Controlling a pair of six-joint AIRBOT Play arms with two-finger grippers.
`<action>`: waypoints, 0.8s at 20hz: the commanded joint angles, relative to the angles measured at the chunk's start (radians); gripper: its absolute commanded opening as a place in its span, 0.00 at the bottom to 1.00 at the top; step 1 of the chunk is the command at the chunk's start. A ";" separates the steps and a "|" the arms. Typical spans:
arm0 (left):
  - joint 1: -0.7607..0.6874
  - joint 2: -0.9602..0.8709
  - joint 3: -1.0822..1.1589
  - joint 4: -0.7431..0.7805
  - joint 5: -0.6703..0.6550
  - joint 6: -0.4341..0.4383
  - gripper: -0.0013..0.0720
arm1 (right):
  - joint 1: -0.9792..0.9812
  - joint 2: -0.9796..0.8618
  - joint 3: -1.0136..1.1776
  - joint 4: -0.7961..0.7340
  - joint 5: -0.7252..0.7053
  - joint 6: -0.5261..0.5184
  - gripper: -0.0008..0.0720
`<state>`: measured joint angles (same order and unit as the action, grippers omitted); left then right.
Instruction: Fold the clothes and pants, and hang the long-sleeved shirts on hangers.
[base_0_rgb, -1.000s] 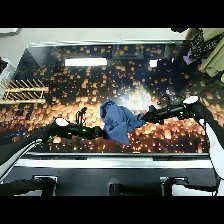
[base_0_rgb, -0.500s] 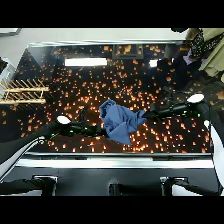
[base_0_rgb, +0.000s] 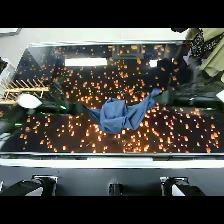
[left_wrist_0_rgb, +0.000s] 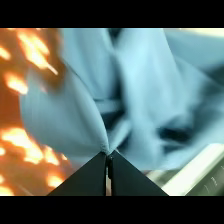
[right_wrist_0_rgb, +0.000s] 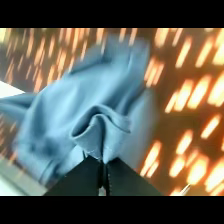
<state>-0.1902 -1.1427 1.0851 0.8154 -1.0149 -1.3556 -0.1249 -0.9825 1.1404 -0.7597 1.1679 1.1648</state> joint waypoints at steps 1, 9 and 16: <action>0.121 0.190 0.219 0.269 -0.080 -0.185 0.03 | 0.001 0.179 0.135 -0.119 -0.171 0.041 0.05; 0.222 0.481 0.518 0.383 -0.097 -0.361 0.03 | 0.001 0.459 0.376 -0.336 -0.175 0.214 0.05; 0.220 0.562 0.517 0.548 -0.209 -0.462 0.04 | 0.001 0.515 0.388 -0.633 -0.175 0.446 0.05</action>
<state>0.0284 -0.6018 1.5948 1.2858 -1.1748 -1.7763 -0.1249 -0.4774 1.5208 -1.2808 0.9977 1.5230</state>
